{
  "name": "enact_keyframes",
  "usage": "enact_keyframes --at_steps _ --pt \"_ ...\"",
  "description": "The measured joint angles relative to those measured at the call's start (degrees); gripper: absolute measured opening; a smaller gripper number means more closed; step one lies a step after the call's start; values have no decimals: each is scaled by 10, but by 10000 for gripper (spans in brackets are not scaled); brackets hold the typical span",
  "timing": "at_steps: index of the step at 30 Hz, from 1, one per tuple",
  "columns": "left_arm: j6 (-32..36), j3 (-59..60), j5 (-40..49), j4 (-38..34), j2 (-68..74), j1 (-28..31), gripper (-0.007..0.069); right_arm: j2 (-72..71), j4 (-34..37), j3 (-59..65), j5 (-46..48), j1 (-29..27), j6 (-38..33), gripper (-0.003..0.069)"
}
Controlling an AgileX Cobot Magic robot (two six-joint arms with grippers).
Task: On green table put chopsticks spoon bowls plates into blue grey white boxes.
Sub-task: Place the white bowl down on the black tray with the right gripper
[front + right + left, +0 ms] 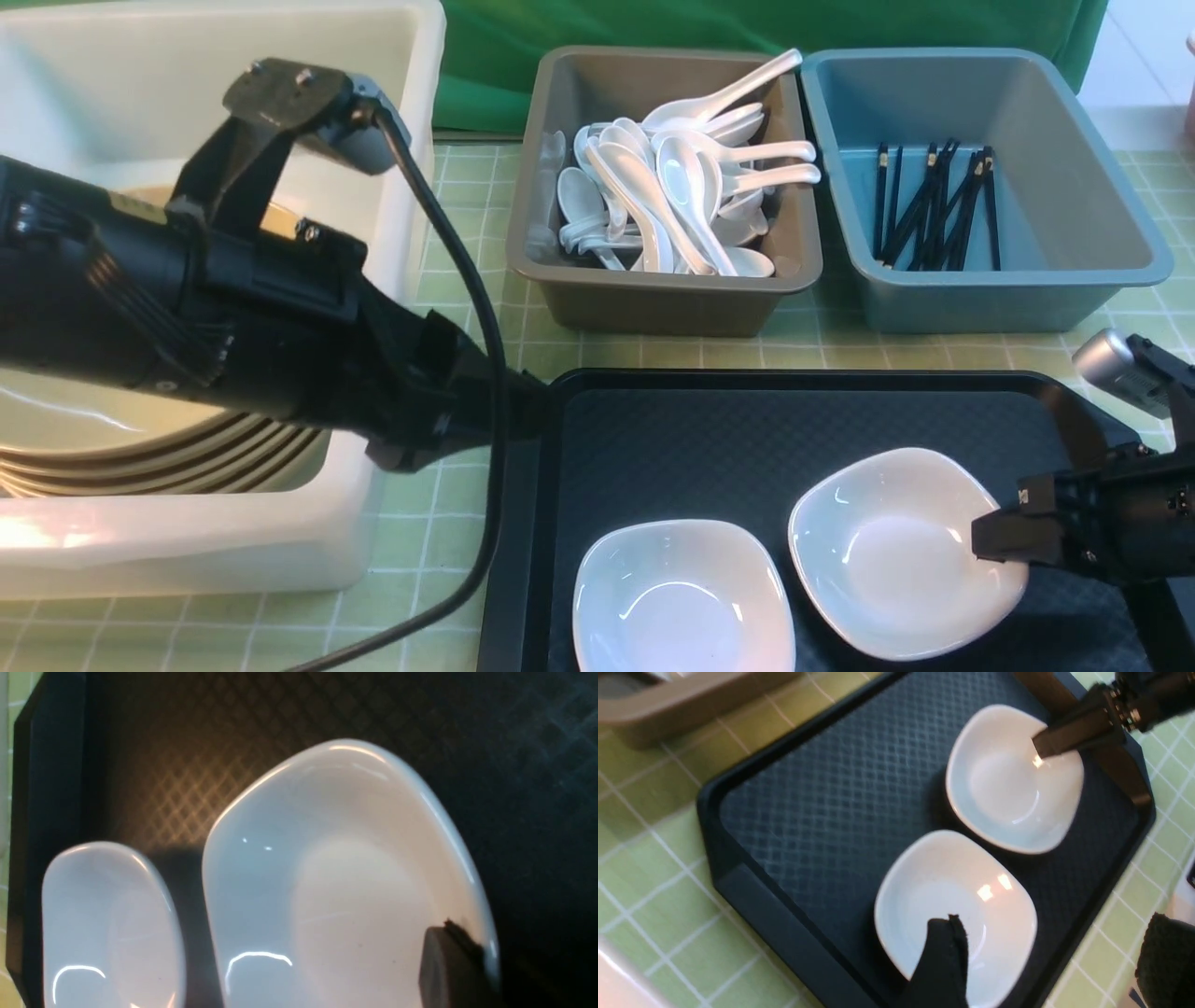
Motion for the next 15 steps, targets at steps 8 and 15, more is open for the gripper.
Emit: enact_keyframes --at_steps 8,15 --pt "3 0 -27 -26 30 0 482 -8 -27 0 1 0 -6 330" --pt "-14 -1 -85 -20 47 0 482 -59 -51 0 -19 -2 -6 539"
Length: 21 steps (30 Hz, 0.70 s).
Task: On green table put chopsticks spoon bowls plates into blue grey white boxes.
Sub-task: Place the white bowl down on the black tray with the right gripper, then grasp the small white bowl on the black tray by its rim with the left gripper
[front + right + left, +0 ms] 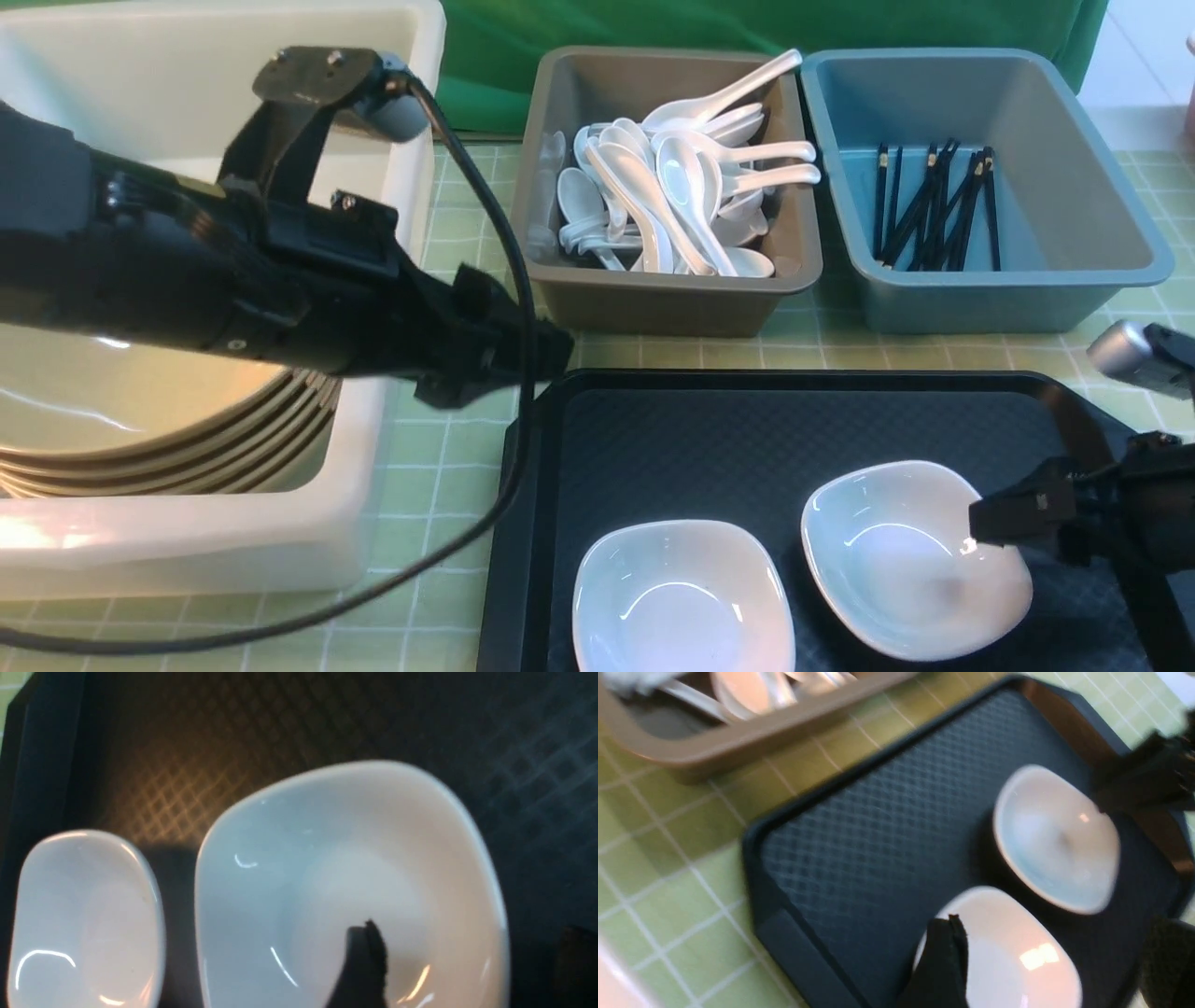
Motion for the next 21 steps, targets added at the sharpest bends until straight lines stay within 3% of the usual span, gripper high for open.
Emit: enact_keyframes --at_steps 6,13,17,21 --pt "-73 -50 30 50 33 0 482 -64 -71 -18 18 0 3 599" --pt "-56 -131 162 65 124 -7 482 -124 -94 -117 207 11 -2 595" --pt "-37 -163 169 48 198 -58 482 -138 -102 -164 277 75 -3 591" --pt "-34 -212 169 81 259 -112 482 -142 -152 -181 307 140 11 591"
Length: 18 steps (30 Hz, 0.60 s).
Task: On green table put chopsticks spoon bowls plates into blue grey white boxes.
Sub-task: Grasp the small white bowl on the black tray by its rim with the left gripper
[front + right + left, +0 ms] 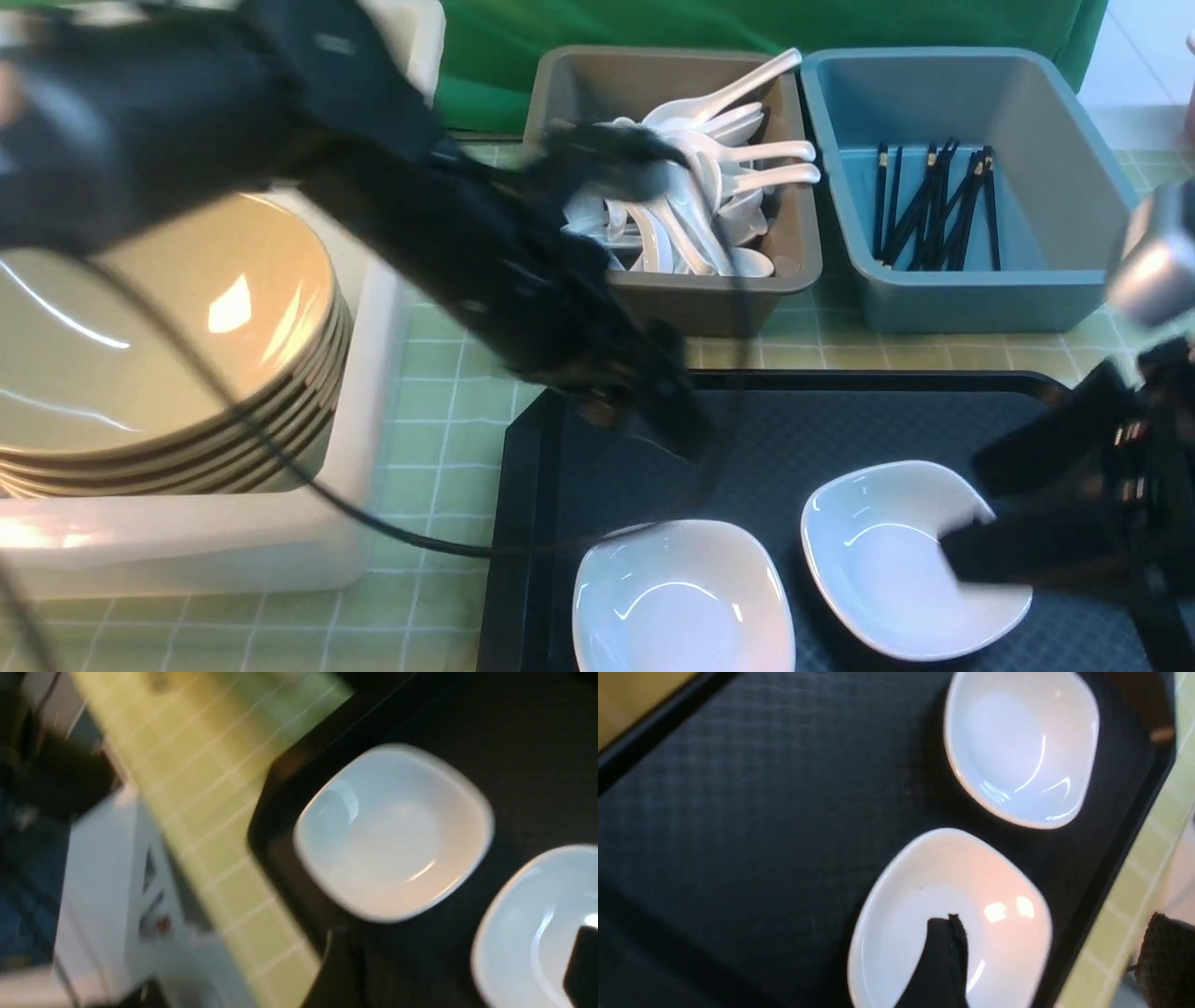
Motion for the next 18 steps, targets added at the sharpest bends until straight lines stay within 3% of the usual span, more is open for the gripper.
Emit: enact_keyframes --at_steps 4,9,13,18 --pt "22 -70 25 110 66 -47 482 0 -120 -1 16 51 52 591" --pt "165 -101 32 218 131 -90 482 0 -144 -1 16 58 65 591" --pt "215 -102 33 240 169 -101 482 0 -145 -1 15 58 65 591" --pt "221 -102 32 235 215 -102 482 0 -145 -1 13 58 65 591"
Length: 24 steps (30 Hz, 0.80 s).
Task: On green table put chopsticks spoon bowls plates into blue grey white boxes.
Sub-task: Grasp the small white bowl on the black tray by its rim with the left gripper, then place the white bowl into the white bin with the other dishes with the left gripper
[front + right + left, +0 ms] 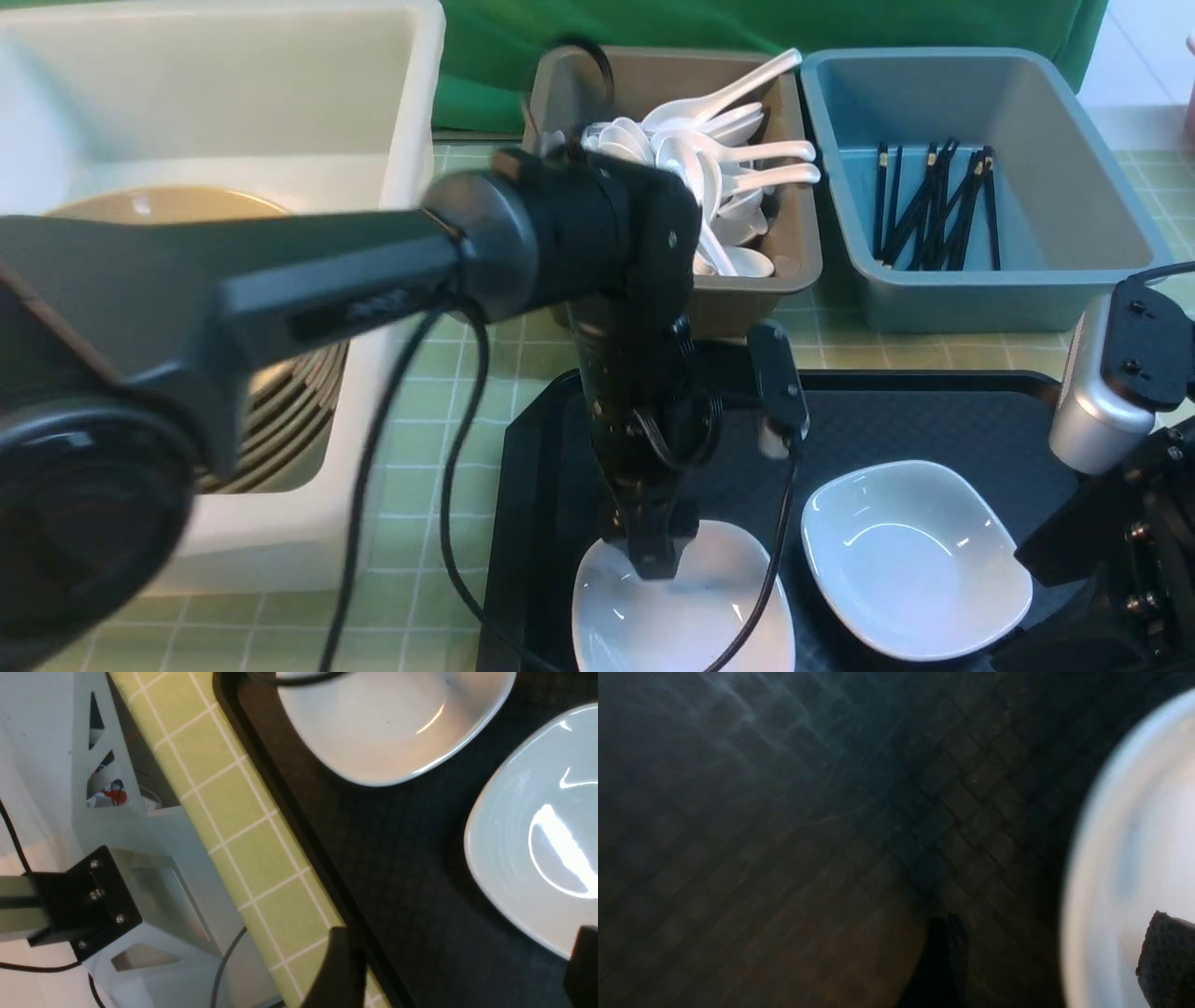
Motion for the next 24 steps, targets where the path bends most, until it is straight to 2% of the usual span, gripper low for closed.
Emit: enact_keyframes --at_steps 2,4,5,6,8,9,16,21,24 --pt "0 -4 2 -7 14 0 461 0 0 0 -2 0 0 591" --pt "2 -9 7 -14 19 1 371 0 -1 0 -5 0 0 591" --pt "2 -10 10 -16 19 2 360 0 -1 0 -6 0 0 591" --pt "3 -10 16 -23 22 4 281 0 -1 0 -10 0 0 591" --pt "4 -10 26 -36 24 8 174 0 -1 0 -15 0 0 591" --pt "4 -10 41 -55 25 12 82 0 -1 0 -20 0 0 591" --pt "-11 -14 52 -64 -20 44 18 0 -1 0 -32 0 0 589" --pt "-47 -15 43 -94 -124 96 15 0 -1 0 -43 0 -1 590" --pt "-70 -15 48 -126 -222 153 15 0 -1 0 -60 0 -1 590"
